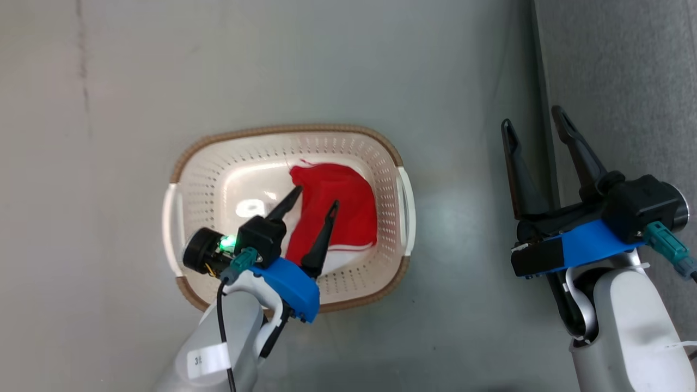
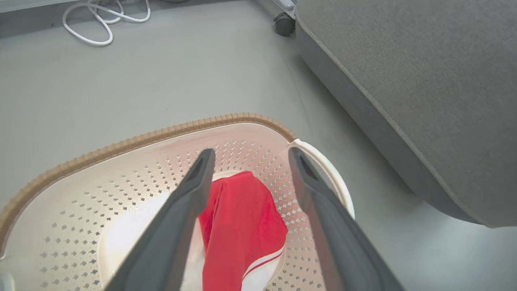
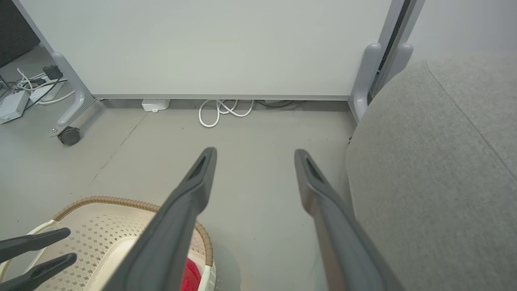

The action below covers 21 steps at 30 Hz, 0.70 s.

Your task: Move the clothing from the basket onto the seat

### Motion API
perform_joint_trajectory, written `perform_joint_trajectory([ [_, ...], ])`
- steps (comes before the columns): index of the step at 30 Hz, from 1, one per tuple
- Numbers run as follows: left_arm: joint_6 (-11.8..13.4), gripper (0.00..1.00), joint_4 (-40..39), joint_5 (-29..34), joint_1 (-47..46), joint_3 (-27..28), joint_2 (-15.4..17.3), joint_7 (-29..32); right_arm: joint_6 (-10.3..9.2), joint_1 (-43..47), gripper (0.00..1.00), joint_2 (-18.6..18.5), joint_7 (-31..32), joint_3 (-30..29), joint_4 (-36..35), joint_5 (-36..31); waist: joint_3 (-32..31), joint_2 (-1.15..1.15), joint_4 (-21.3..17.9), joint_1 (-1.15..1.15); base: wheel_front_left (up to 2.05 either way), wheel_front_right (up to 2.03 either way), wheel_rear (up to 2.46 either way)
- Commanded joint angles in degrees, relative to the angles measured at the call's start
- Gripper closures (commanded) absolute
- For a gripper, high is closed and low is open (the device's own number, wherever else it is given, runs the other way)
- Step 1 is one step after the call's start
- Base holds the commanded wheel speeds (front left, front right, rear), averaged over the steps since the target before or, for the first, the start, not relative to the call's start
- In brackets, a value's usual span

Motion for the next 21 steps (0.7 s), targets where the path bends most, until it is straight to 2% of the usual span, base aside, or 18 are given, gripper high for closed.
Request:
perform_joint_trajectory([
  [1, -0.07, 0.00, 0.55, -0.41, -1.89, -0.47, 0.62, -0.17, 0.01, -1.24, 0.00, 0.00, -0.45, 0.17, -0.39, 0.35, 3.91, 0.00, -2.23, -0.01, 0.00, 0.00, 0.00],
  [10, -0.07, 0.00, 5.61, -1.48, -8.02, -4.21, 2.99, -0.17, 0.01, -2.79, 0.00, 0.00, -2.35, 2.40, -0.34, 2.19, 10.05, 0.00, -4.74, -0.01, 0.00, 0.00, 0.00],
  [21, -0.07, 0.00, 11.99, -4.11, -11.69, -4.99, 3.91, -0.17, 0.01, -4.29, 0.00, 0.00, -4.55, 4.55, 0.86, 4.38, 13.66, 0.00, -7.43, -0.01, 0.00, 0.00, 0.00],
])
